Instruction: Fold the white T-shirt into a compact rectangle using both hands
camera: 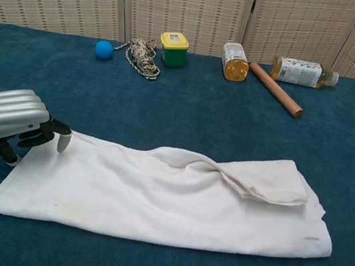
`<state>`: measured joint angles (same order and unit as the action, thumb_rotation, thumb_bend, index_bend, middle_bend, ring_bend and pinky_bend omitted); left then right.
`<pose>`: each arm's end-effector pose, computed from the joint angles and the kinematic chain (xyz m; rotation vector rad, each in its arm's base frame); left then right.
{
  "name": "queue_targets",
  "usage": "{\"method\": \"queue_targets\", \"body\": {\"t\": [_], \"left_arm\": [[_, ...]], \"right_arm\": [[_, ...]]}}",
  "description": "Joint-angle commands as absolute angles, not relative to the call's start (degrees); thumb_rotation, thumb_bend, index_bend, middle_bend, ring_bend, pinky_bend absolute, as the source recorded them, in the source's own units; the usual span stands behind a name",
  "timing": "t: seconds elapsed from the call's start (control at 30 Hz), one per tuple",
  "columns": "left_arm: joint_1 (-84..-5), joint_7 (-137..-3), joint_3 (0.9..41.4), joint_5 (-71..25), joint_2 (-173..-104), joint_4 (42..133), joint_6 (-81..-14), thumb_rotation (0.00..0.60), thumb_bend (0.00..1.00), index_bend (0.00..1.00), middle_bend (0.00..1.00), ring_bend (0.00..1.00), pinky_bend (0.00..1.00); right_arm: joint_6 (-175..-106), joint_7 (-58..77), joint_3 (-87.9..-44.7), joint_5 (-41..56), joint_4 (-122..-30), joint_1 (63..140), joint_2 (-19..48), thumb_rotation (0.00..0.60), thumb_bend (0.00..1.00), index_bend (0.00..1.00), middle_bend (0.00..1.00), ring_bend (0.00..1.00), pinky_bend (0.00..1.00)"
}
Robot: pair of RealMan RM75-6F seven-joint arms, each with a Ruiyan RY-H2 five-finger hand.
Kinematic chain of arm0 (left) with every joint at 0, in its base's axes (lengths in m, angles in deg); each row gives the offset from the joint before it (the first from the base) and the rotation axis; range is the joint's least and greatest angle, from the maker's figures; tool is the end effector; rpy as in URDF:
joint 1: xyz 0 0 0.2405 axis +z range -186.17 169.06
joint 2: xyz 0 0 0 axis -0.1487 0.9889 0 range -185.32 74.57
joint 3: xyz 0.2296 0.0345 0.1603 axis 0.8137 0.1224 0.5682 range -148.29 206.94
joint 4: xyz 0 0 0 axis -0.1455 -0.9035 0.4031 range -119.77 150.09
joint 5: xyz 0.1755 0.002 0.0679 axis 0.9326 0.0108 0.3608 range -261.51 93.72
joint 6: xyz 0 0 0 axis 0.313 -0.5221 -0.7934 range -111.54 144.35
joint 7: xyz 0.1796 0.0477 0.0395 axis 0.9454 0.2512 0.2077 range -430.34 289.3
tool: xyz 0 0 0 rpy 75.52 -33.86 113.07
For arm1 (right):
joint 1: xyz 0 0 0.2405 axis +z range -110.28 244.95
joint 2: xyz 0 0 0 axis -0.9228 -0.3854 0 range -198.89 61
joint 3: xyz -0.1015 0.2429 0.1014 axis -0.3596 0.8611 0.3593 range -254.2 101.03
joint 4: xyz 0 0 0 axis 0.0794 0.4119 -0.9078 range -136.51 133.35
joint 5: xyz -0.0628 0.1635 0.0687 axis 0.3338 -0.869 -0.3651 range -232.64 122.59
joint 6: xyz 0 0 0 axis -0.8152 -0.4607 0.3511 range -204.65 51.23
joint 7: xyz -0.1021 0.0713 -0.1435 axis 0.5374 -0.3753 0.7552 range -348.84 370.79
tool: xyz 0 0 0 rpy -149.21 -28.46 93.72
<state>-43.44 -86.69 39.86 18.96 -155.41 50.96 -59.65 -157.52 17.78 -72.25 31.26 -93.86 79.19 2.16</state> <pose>-0.2499 0.3517 -0.0346 -2.1974 -0.4744 -0.9816 -0.2873 -0.2680 0.1400 1.4992 -0.8611 0.9754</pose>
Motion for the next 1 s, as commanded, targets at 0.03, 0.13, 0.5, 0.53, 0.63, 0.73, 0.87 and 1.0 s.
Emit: {"method": "queue_targets", "body": {"t": [0.03,0.13,0.5,0.53,0.63,0.73,0.87,1.0], "left_arm": [[-43.5,-87.8,39.8,18.6,-155.2,51.4,-59.1,0.600,0.15,0.55,0.86,0.76,0.95],[-43.5,-89.5,39.5,18.2,-154.9,52.4,-58.9,0.600,0.16,0.58,0.86,0.76,0.95],[-43.8,-91.7,38.7,17.2,-153.7,56.4,-58.1,0.600,0.21,0.62,0.86,0.76,0.95],[-43.9,-91.6,38.6,17.1,-153.6,56.7,-58.0,0.600,0.22,0.62,0.86,0.76,0.95],[-44.0,-91.8,38.3,16.9,-153.4,57.5,-57.8,0.600,0.24,0.63,0.86,0.76,0.95],[-44.1,-91.9,38.2,16.7,-153.2,57.9,-57.4,0.600,0.29,0.64,0.86,0.76,0.95],[-44.1,-91.9,38.2,16.7,-153.1,58.1,-57.2,0.600,0.36,0.65,0.86,0.76,0.95],[-44.1,-92.1,38.2,16.7,-152.9,58.3,-57.1,0.600,0.40,0.66,0.86,0.76,0.95]], "right_arm": [[-157.5,17.7,-72.2,31.3,-93.7,79.2,2.2,0.600,0.51,0.33,0.94,0.99,1.00],[-157.4,17.5,-72.2,31.3,-93.5,79.3,2.3,0.600,0.51,0.33,0.94,0.99,1.00],[-157.3,16.9,-72.1,31.5,-93.0,79.5,2.6,0.600,0.51,0.33,0.94,0.99,1.00],[-157.3,16.9,-72.1,31.5,-93.0,79.5,2.6,0.600,0.51,0.33,0.94,0.99,1.00],[-157.3,16.7,-72.1,31.5,-92.9,79.4,2.6,0.600,0.51,0.33,0.94,0.99,1.00],[-157.4,16.5,-72.1,31.6,-92.8,79.4,2.6,0.600,0.51,0.33,0.94,0.99,1.00],[-157.4,16.3,-72.1,31.6,-92.7,79.4,2.7,0.600,0.51,0.33,0.94,0.99,1.00],[-157.4,16.2,-72.0,31.7,-92.7,79.4,2.7,0.600,0.51,0.33,0.94,0.99,1.00]]}}
